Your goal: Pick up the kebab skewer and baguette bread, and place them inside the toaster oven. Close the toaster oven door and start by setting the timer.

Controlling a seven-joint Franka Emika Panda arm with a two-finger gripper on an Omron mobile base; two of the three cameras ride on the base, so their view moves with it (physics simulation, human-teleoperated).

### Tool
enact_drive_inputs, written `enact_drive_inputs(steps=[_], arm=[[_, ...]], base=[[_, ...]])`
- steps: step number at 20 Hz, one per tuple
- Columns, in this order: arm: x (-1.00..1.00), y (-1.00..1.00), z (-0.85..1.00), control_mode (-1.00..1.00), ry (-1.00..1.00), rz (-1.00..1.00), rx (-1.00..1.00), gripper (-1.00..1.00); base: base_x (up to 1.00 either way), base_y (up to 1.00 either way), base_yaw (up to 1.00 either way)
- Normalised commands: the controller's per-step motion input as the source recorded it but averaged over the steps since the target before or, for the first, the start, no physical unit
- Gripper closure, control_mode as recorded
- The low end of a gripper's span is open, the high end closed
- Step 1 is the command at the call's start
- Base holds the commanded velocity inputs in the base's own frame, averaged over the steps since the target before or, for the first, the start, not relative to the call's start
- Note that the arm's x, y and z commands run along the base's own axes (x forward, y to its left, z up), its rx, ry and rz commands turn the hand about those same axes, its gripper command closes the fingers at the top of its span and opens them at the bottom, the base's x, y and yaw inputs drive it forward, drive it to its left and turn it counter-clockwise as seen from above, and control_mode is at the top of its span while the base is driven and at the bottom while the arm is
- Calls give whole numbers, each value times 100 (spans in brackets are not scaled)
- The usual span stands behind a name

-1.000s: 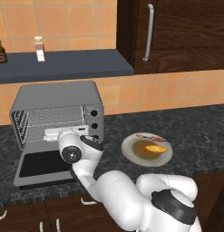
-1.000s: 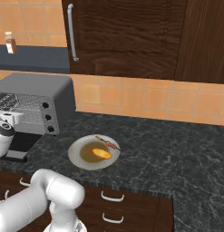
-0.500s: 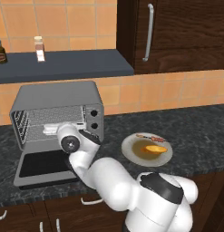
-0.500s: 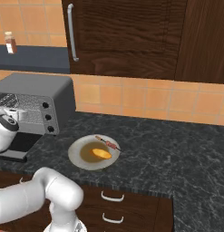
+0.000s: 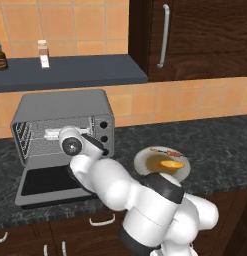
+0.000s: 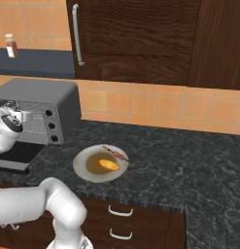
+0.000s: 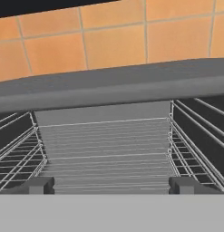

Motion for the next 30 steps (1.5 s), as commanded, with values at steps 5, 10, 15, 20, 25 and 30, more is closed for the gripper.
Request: enact_drive_inputs(steps=[5, 10, 15, 20, 25, 30], arm=[[4, 0, -42, -100, 1, 0, -1, -100], [29, 0, -2, -100, 0, 0, 0, -100], [37, 0, 0, -100, 0, 0, 0, -100], [13, 0, -1, -100, 1, 0, 0, -100], [3, 0, -1, -100, 6, 0, 0, -100], [6, 0, 0, -100, 5, 0, 0, -100]], base=[[0, 0, 0], [0, 0, 0], [0, 0, 0], [0, 0, 0], [0, 0, 0], [0, 0, 0]])
